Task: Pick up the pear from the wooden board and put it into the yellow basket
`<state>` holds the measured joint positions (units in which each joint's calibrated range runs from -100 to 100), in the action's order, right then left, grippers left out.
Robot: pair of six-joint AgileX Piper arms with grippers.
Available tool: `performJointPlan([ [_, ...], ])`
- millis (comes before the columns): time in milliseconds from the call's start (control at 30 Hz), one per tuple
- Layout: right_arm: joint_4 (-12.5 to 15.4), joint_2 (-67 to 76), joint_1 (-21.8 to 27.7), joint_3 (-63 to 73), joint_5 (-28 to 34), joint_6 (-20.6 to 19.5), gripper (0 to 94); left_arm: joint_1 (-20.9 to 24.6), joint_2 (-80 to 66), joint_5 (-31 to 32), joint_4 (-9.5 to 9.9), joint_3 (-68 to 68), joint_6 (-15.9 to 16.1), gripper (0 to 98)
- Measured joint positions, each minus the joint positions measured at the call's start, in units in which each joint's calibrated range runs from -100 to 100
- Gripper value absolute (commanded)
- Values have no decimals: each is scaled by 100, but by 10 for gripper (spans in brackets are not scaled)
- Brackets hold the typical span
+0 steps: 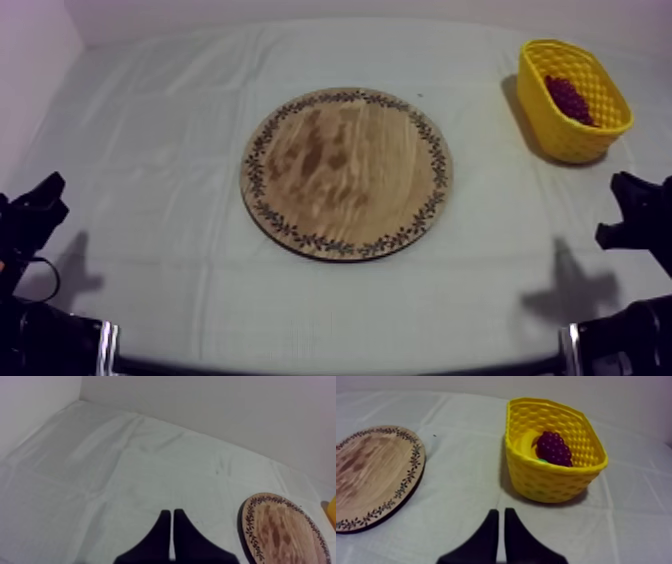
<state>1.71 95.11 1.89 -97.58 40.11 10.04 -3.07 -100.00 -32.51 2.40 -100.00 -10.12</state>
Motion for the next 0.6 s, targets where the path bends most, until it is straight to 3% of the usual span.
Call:
performJointPlan([
  [600,-37,51,-236,-197,-254,39,6,0,0,0,0,0,-3,1],
])
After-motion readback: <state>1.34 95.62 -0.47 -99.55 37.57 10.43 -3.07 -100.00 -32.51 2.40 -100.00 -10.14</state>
